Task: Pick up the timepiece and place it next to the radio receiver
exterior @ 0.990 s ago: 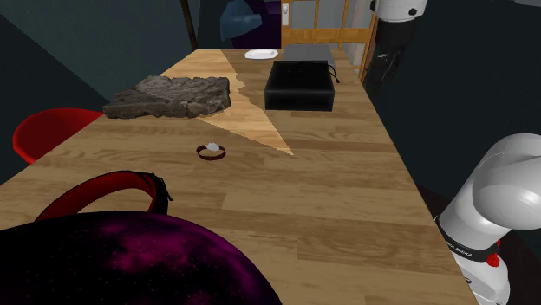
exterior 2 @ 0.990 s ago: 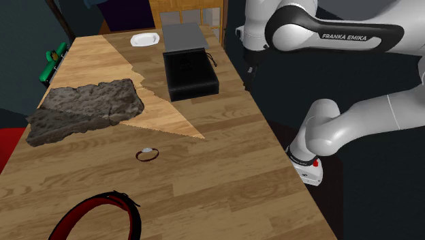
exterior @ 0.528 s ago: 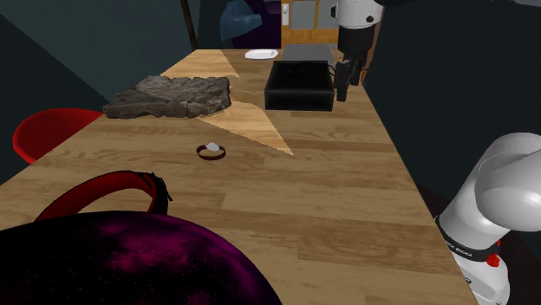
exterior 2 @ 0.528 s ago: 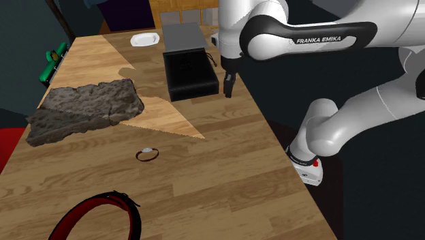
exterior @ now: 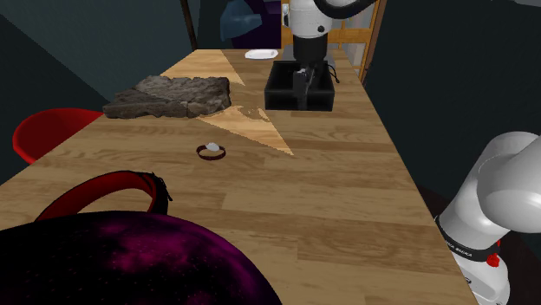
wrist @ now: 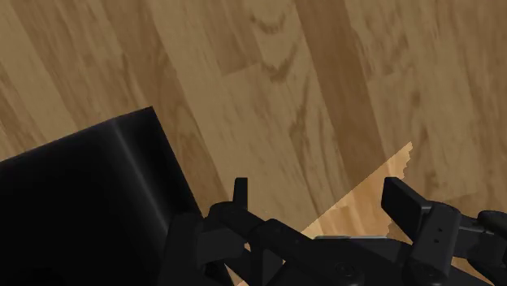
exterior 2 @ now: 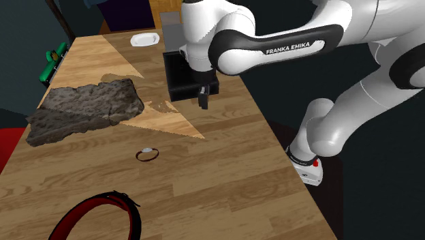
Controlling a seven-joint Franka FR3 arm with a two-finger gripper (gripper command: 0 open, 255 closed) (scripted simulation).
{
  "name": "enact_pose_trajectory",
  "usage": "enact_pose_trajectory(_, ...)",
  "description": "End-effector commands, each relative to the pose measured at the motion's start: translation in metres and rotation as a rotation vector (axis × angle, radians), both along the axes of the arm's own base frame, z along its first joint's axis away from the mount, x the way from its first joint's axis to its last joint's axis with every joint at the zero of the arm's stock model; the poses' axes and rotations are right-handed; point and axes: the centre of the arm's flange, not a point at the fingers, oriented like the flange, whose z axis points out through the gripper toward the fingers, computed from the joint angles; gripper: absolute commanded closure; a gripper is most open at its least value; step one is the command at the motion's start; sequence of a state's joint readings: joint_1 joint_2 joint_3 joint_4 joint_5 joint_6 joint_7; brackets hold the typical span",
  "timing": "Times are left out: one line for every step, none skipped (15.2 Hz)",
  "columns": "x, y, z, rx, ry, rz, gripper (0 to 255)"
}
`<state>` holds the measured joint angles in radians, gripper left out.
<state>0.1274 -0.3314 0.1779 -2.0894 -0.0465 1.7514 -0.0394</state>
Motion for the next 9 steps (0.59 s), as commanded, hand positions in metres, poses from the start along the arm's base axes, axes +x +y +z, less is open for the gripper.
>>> enact_pose_trajectory(0.012,0.022,-0.003,0.002,-0.003,0.037,0)
enact_pose_trajectory(0.019,0.033,-0.005,0.002,-0.004,0.055,0)
enact_pose_trajectory(0.025,0.044,-0.006,0.003,-0.006,0.072,0)
enact_pose_trajectory(0.03,0.056,-0.007,0.003,-0.007,0.09,0)
enact_pose_trajectory(0.036,0.067,-0.008,0.004,-0.008,0.108,0)
enact_pose_trajectory(0.042,0.079,-0.01,0.004,-0.01,0.126,0)
enact_pose_trajectory(0.047,0.09,-0.011,0.005,-0.011,0.144,0)
enact_pose_trajectory(0.052,0.102,-0.012,0.006,-0.012,0.161,0)
enact_pose_trajectory(0.057,0.114,-0.013,0.006,-0.013,0.179,0)
